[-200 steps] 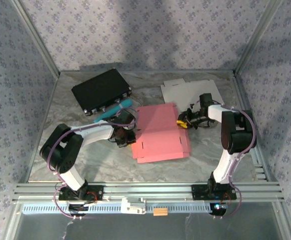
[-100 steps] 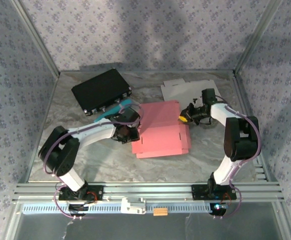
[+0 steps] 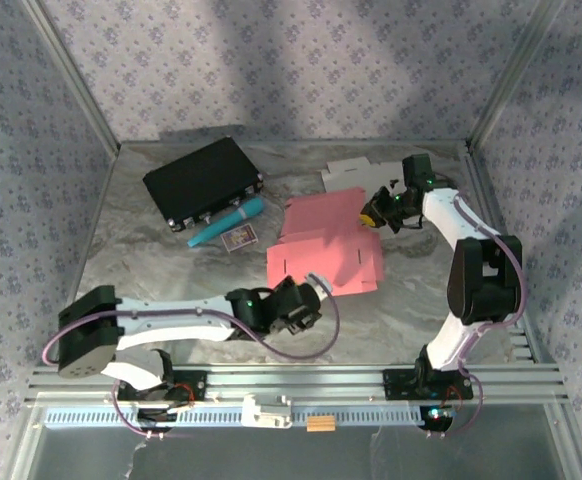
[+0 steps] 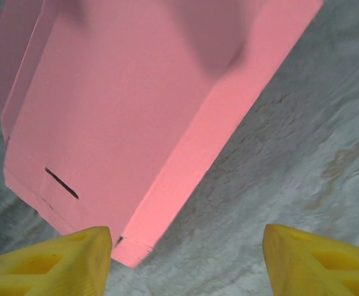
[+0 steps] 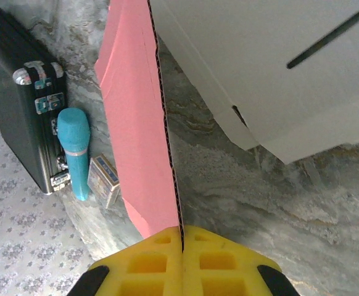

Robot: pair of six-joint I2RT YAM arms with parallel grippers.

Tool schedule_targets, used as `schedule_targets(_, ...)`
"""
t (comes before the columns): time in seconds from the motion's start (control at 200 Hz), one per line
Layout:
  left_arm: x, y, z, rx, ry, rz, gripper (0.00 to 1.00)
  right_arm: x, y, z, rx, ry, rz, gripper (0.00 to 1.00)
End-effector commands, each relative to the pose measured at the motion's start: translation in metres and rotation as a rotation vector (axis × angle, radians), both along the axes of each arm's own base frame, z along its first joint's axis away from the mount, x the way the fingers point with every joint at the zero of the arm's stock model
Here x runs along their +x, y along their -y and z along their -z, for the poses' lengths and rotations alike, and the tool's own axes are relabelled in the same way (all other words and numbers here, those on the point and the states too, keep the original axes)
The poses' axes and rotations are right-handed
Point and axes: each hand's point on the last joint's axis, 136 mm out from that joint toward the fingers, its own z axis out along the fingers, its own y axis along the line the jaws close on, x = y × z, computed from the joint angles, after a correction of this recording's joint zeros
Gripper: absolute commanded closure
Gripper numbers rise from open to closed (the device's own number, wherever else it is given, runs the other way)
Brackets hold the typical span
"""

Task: Fold the paper box

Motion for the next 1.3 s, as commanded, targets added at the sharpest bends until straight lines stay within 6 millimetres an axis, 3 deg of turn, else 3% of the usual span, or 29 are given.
schedule_targets(0.0,0.025,0.011,-0.010,0.091,0.240,0.010,0.33,-0.007,0.001,0.003,-0.010,-0.095,0.028,1.00)
schedule_targets(0.11,0.020,0.024,0.005,0.118,0.266,0.061,0.31,-0.008,0.001,0.002,-0.005,-0.120,0.032,1.00)
schedule_targets(0.295,0.019,0.028,0.027,0.163,0.278,0.077,0.30,-0.008,0.001,0.003,0.007,-0.152,0.045,1.00)
schedule_targets(0.67,0.033,0.035,0.059,0.295,0.331,0.076,0.30,-0.010,0.001,0.006,0.039,-0.204,0.063,1.00)
schedule_targets(0.785,0.045,0.032,0.062,0.346,0.370,0.043,0.31,-0.011,0.002,0.007,0.037,-0.212,0.063,1.00)
schedule_targets(0.894,0.060,0.029,0.050,0.347,0.403,-0.011,0.34,-0.013,0.002,0.008,0.037,-0.218,0.061,1.00)
schedule_targets(0.969,0.063,0.031,0.042,0.329,0.409,-0.008,0.43,-0.014,0.002,0.008,0.040,-0.221,0.059,1.00)
schedule_targets(1.214,0.059,0.034,0.019,0.293,0.406,0.021,0.83,-0.013,0.006,0.011,0.041,-0.221,0.056,1.00)
schedule_targets(1.294,0.058,0.032,0.009,0.281,0.412,0.023,0.90,-0.012,0.007,0.010,0.043,-0.217,0.052,1.00)
